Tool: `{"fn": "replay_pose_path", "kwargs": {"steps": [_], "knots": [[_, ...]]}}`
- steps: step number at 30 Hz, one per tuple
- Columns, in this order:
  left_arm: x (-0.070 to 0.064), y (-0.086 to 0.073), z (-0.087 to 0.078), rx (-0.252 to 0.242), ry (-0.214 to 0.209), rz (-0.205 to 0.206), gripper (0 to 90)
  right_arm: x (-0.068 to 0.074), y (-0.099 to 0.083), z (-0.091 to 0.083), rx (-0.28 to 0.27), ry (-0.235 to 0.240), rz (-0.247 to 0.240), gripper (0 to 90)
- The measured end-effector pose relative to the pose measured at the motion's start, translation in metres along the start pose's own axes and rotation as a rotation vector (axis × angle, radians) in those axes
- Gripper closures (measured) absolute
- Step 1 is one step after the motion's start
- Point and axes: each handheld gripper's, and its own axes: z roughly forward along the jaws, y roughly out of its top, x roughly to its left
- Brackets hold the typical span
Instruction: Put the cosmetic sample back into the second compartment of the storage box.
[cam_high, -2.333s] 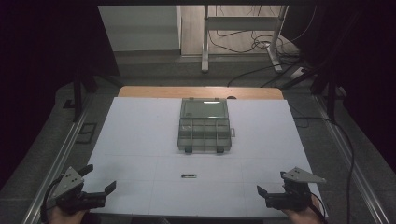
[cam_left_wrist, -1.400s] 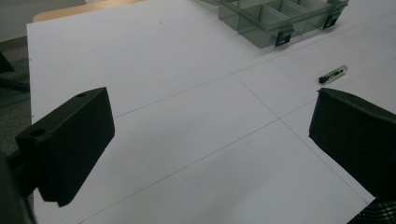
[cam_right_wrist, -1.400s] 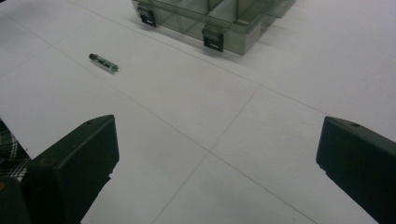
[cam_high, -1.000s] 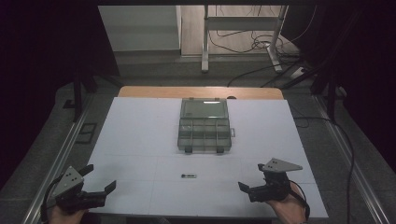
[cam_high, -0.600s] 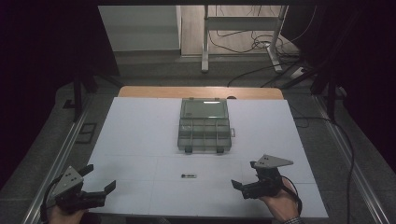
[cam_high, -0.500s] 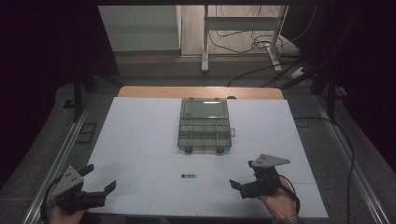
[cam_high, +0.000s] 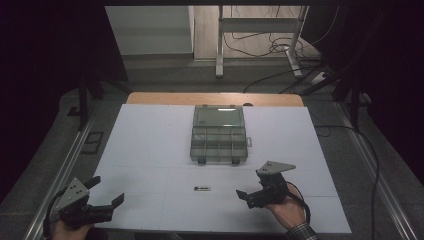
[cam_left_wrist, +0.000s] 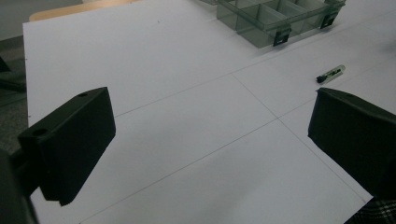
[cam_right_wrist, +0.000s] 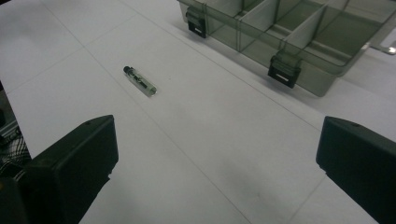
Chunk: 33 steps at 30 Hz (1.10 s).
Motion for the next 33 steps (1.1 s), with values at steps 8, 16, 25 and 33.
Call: {"fn": "replay_pose_path", "kwargs": {"steps": [8,16,25,33], "knots": [[0.000,0.000,0.000,0.002,-0.001,0.001,1.2,0.002,0.005,0.013,0.030,0.011,-0.003,0.0],[0.000,0.000,0.000,0.004,-0.002,0.002,1.2,0.003,0.012,0.024,0.047,0.001,-0.036,0.0],[0.000,0.000,0.000,0.005,-0.003,0.003,1.2,0.004,0.021,0.037,0.111,0.023,-0.011,0.0],[0.000,0.000,0.001,0.005,-0.005,0.002,1.2,0.009,0.028,0.050,0.159,0.018,-0.031,0.0]]}}
